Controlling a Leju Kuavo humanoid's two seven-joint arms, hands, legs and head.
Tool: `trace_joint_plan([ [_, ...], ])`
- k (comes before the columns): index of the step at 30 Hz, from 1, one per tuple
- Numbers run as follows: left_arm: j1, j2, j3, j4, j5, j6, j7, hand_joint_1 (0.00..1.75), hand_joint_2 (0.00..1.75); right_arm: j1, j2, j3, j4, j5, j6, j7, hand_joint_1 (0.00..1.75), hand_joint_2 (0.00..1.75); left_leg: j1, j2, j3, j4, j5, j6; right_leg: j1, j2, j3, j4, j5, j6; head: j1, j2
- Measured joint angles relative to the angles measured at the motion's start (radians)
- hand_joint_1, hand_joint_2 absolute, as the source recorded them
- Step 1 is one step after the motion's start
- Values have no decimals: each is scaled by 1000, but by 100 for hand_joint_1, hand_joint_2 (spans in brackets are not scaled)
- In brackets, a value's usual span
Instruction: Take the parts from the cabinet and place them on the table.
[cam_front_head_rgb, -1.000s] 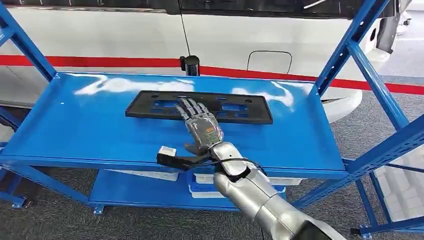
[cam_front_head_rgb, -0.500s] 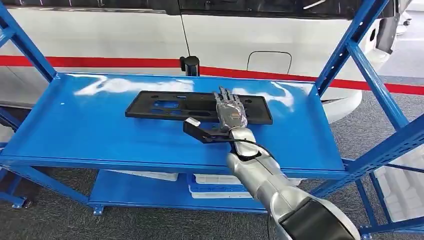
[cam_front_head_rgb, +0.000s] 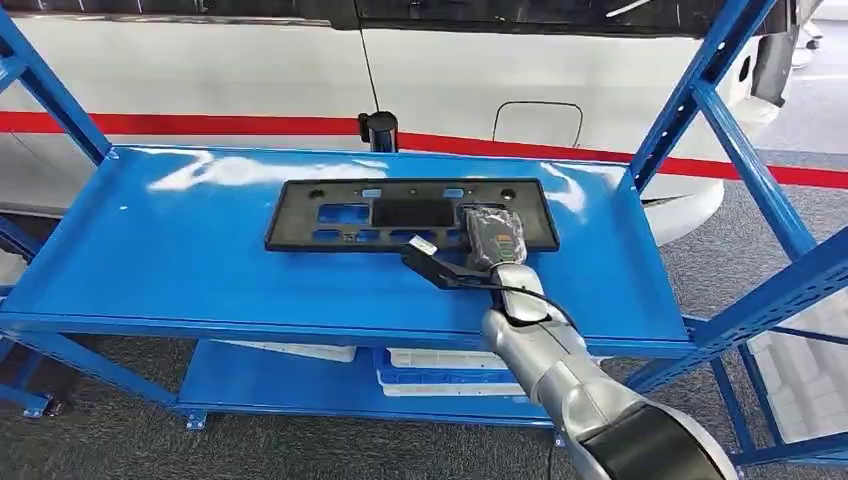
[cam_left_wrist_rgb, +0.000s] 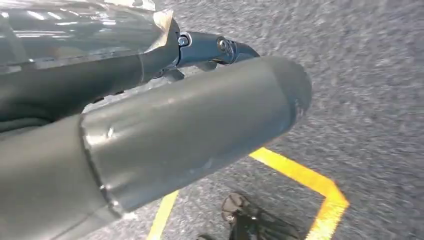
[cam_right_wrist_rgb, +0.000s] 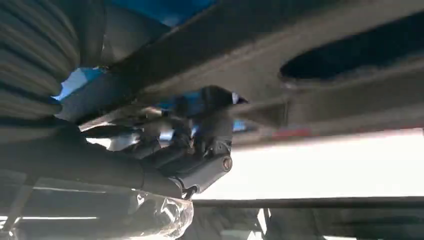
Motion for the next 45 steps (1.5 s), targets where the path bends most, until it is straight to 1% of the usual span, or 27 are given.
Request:
trace_joint_plan([
  [3, 0, 1, 0, 0, -1, 0, -15, 0, 0, 6, -3, -14, -11, 0, -8, -13, 175, 175, 0, 1, 0, 0, 0, 0, 0, 0, -2, 0, 0, 0, 0, 0],
  [4, 0, 1, 0, 0, 1, 0, -34, 0, 0, 9, -5, -18, -16, -2, -10, -25, 175, 175, 0, 0, 0, 0, 0, 0, 0, 0, -3, 0, 0, 0, 0, 0],
  [5, 0, 2, 2, 0, 4, 1, -67, 0, 0, 15, -6, -25, -25, -3, -11, -43, 175, 175, 0, 0, 0, 0, 0, 0, 0, 0, -5, 0, 0, 0, 0, 0],
  [7, 0, 2, 15, 0, 26, -9, -174, 0, 0, 36, -6, -49, -62, -16, -12, -106, 175, 175, 0, 0, 0, 0, 0, 0, 0, 0, -2, 0, 0, 0, 0, 0],
  [9, -1, 1, 32, 0, 47, -30, -249, 0, 0, 60, -3, -69, -109, -31, 0, -161, 175, 175, 0, 0, 0, 0, 0, 0, 0, 1, 1, 0, 0, 0, 0, 0],
  [10, -2, 0, 40, 0, 54, -41, -271, 0, 0, 74, 0, -78, -139, -42, 20, -180, 175, 175, 0, 1, 1, 0, 0, 0, 0, 1, 1, 0, 0, 0, 0, 0],
  [13, -5, 0, 50, 0, 51, -130, -321, 0, 0, 124, 10, -115, -267, -125, 111, -262, 175, 175, 0, 0, 1, 0, 0, 0, 0, 1, -2, 0, 0, 0, 0, 0],
  [15, -15, 0, 55, 0, 50, -158, -326, 0, 0, 161, 13, -120, -365, -153, 158, -265, 175, 175, 0, 0, 1, 0, 0, 0, 0, 0, -3, 0, 0, 0, 0, 0],
  [17, -25, 0, 58, -1, 40, -190, -347, 0, 0, 191, 13, -120, -454, -177, 179, -271, 175, 175, 0, 0, 0, 0, 0, 0, 0, 0, -3, 0, 0, 0, -1, 0],
  [18, -32, 0, 58, -2, 31, -203, -357, 0, 175, 209, 11, -120, -498, -192, 194, -271, 175, 175, 0, 0, 0, 0, 0, 0, 0, 0, -6, 0, 0, 0, 0, 0],
  [20, -47, -3, 56, -3, 1, -212, -381, 0, 175, 258, 2, -119, -634, -209, 211, -265, 175, 175, 0, -1, 0, 0, 0, 0, 0, 0, -7, 0, 0, 0, 1, 0],
  [22, -66, -8, 43, -8, -42, -182, -402, 0, 175, 300, -12, -114, -766, -214, 226, -248, 175, 175, 0, -1, -1, 0, 0, 0, 0, 0, -7, 0, 0, 0, 0, 0],
  [25, -94, -18, 33, -14, -73, -190, -407, 0, 175, 346, -47, -108, -972, -214, 246, -213, 175, 175, 0, -1, -1, 0, 0, 0, 0, 0, -5, 0, 0, 0, 0, 0],
  [28, -111, -31, 26, -17, -82, -195, -407, 0, 175, 375, -83, -104, -1109, -215, 254, -206, 175, 175, -1, 0, -1, 0, 0, 0, 0, 0, -1, 0, 0, 0, 0, 0],
  [31, -118, -40, 25, -18, -81, -198, -406, 0, 175, 394, -113, -99, -1189, -221, 253, -208, 175, 175, -1, 0, -1, 0, 0, 0, 0, 0, -1, 0, 0, 0, 0, 0],
  [33, -120, -44, 25, -18, -68, -206, -388, 0, 175, 404, -130, -92, -1222, -238, 247, -214, 175, 175, -1, 0, -1, 0, 0, 0, 0, 0, -1, 0, 0, 0, 0, 0],
  [37, -119, -48, 25, -18, -61, -230, -367, 0, 175, 428, -159, -83, -1267, -258, 230, -225, 175, 175, 0, 0, -1, 0, 0, 0, 0, 0, -1, 0, 0, 0, 0, 0],
  [40, -120, -50, 26, -18, -63, -234, -362, 0, 175, 439, -174, -77, -1287, -262, 225, -227, 175, 175, 0, 0, -1, 0, 0, 0, 0, 0, -1, 0, 0, 0, 0, 0],
  [42, -119, -52, 25, -18, -76, -217, -335, 0, 175, 445, -180, -75, -1296, -281, 220, -230, 175, 175, 0, 0, -1, 0, 0, 0, 0, 0, -1, 0, 0, 0, 0, 0],
  [43, -119, -52, 24, -18, -72, -225, -321, 0, 175, 447, -183, -73, -1299, -297, 216, -233, 175, 175, 0, 0, -1, 0, 0, 0, 0, 0, -1, 0, 0, 0, 0, 0],
  [45, -118, -52, 31, -18, -41, -263, -284, 0, 175, 457, -190, -67, -1311, -370, 208, -260, 175, 175, 0, 0, -1, 0, 0, 0, 0, 0, -1, 0, 0, 0, 0, 0],
])
